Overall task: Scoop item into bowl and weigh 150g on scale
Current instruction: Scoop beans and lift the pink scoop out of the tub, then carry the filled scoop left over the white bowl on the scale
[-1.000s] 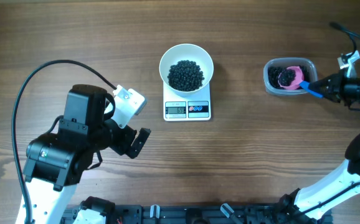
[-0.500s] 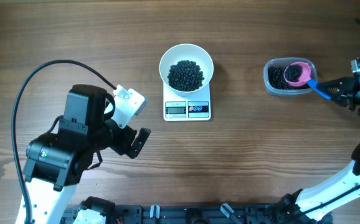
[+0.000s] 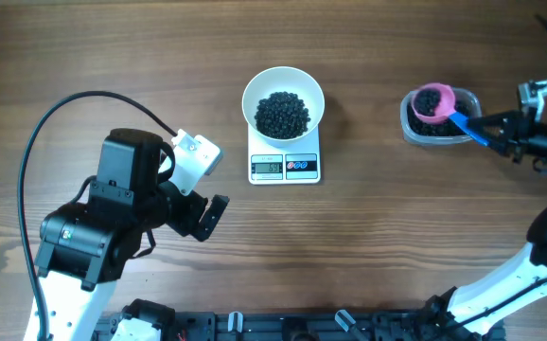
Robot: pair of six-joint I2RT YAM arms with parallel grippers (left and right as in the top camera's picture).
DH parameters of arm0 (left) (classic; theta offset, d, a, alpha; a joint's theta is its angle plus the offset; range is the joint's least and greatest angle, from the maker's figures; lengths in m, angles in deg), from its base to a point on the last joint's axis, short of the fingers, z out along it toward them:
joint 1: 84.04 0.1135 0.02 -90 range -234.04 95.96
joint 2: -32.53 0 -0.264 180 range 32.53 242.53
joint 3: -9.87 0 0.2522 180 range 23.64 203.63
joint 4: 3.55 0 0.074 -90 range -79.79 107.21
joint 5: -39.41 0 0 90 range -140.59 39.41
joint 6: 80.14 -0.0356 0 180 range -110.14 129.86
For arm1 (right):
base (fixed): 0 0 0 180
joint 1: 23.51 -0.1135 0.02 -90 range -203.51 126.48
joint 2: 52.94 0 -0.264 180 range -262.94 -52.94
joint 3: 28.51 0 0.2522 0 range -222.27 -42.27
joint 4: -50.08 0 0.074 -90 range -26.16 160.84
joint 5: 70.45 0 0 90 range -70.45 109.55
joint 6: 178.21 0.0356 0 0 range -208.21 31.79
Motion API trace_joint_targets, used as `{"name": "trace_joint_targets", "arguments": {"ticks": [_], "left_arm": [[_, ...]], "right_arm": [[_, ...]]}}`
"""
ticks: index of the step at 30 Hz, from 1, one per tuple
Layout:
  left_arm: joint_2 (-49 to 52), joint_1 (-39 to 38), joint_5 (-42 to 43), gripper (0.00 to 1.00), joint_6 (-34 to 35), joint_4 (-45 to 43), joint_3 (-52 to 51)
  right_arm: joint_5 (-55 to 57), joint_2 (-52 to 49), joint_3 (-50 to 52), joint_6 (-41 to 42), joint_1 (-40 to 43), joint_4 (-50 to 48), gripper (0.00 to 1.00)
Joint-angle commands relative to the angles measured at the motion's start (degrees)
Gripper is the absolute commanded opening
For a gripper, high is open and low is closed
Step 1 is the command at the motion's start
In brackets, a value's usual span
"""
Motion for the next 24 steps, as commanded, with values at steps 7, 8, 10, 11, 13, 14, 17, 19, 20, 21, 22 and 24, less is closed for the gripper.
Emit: {"name": "trace_joint_targets", "arguments": {"ticks": [7, 8, 10, 11, 13, 14, 17, 19, 20, 21, 22, 24], "left_arm": [[0.0, 0.4, 0.9, 1.0, -1.2, -0.2, 1.0], [0.0, 0.4, 0.9, 1.0, -1.2, -0.2, 1.0], [0.0, 0.4, 0.9, 1.0, -1.2, -0.2, 1.0], [0.0, 0.4, 0.9, 1.0, -1.2, -0.1, 1.0], [0.0, 0.4, 0.9, 1.0, -1.2, -0.2, 1.0], [0.0, 0.4, 0.9, 1.0, -1.2, -0.2, 1.0], [0.0, 0.4, 0.9, 1.0, -1.2, -0.2, 1.0], [0.0, 0.4, 0.9, 1.0, -1.2, -0.2, 1.0], [0.0, 0.4, 0.9, 1.0, -1.2, -0.2, 1.0], [0.0, 0.4, 0.9, 1.0, -1.2, -0.2, 1.0], [0.0, 0.4, 0.9, 1.0, -1.2, -0.1, 1.0], [0.0, 0.4, 0.9, 1.0, -1.2, -0.2, 1.0]], "right_arm": [[-12.8, 5.3, 0.2, 6.4, -15.5, -4.7, 0.04], [-12.8, 5.3, 0.2, 8.3, -16.9, -6.3, 0.05], [-12.8, 5.3, 0.2, 13.4, -20.0, -10.9, 0.05], [-12.7, 5.3, 0.2, 16.4, -21.8, -14.2, 0.05], [-10.9, 5.3, 0.2, 24.2, -25.6, -22.2, 0.05], [-9.7, 5.3, 0.2, 27.6, -27.1, -25.5, 0.05], [-5.6, 5.3, 0.2, 32.7, -31.0, -32.8, 0.05], [-0.5, 5.3, 0.2, 32.7, -33.9, -36.5, 0.05], [1.8, 5.3, 0.2, 32.6, -35.3, -38.2, 0.05], [3.3, 5.3, 0.2, 32.6, -36.3, -39.3, 0.05], [6.1, 5.3, 0.2, 32.6, -37.9, -41.0, 0.05], [12.6, 5.3, 0.2, 32.6, -40.1, -43.4, 0.05]]}}
